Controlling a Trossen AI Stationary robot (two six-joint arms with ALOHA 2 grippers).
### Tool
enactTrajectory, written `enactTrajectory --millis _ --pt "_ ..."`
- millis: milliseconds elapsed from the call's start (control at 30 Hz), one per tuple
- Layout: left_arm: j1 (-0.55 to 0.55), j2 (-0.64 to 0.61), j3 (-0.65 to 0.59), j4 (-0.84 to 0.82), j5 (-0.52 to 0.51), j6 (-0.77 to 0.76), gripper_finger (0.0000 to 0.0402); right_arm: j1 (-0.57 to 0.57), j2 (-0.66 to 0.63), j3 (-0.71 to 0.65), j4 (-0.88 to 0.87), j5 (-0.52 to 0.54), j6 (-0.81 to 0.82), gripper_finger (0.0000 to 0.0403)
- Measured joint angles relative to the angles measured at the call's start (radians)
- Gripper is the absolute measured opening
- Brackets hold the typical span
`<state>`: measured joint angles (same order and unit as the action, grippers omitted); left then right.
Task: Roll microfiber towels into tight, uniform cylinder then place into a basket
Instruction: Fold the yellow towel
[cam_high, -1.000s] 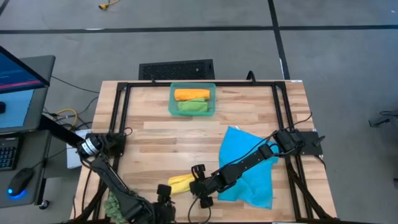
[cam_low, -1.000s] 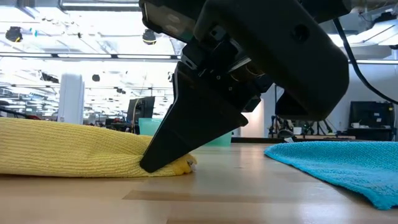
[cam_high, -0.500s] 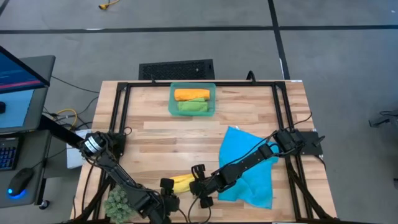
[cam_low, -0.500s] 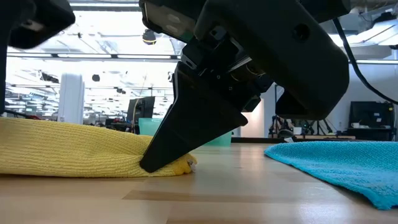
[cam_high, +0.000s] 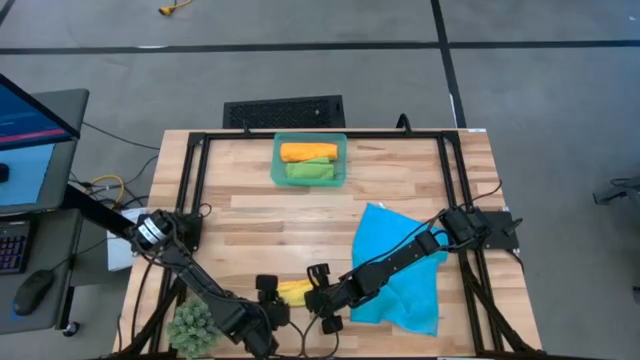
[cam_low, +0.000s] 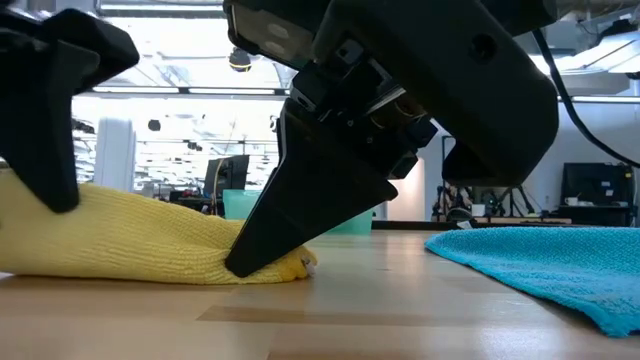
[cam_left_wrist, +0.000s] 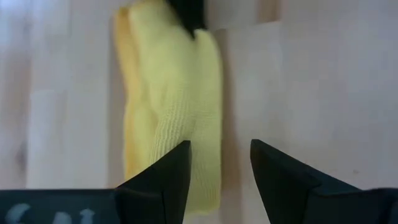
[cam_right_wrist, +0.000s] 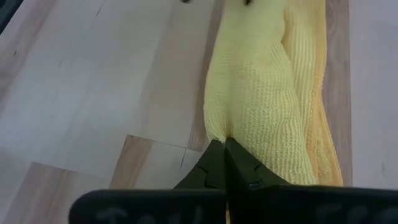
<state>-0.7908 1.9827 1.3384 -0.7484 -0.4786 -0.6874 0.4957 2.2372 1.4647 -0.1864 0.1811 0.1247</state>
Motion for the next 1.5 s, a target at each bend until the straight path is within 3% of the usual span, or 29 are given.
enactTrajectory --millis 400,600,767,1000,1300,1500 --pt "0.079 0.0 -0.001 -0.039 0.072 -0.002 0.016 -0.001 -0.003 0.0 0.004 -0.099 0.043 0.0013" --pt "0.104 0.0 -0.001 -0.043 0.111 0.026 0.016 0.003 -0.003 0.0 0.005 -0.101 0.053 0.0034" --pt "0.116 0.029 -0.015 -0.01 0.164 0.031 0.016 0.008 -0.003 0.004 0.0 -0.101 0.053 0.0031" --pt "0.11 0.05 -0.04 0.011 0.158 0.017 0.016 0.014 -0.002 0.028 -0.029 -0.101 0.053 0.0027" --pt "0.111 0.052 -0.043 0.019 0.189 -0.003 0.0159 0.013 0.004 0.106 -0.161 -0.084 -0.016 0.0042" --pt "0.111 0.053 -0.044 0.026 0.175 -0.006 0.011 0.015 0.005 0.156 -0.275 -0.081 -0.028 0.0044"
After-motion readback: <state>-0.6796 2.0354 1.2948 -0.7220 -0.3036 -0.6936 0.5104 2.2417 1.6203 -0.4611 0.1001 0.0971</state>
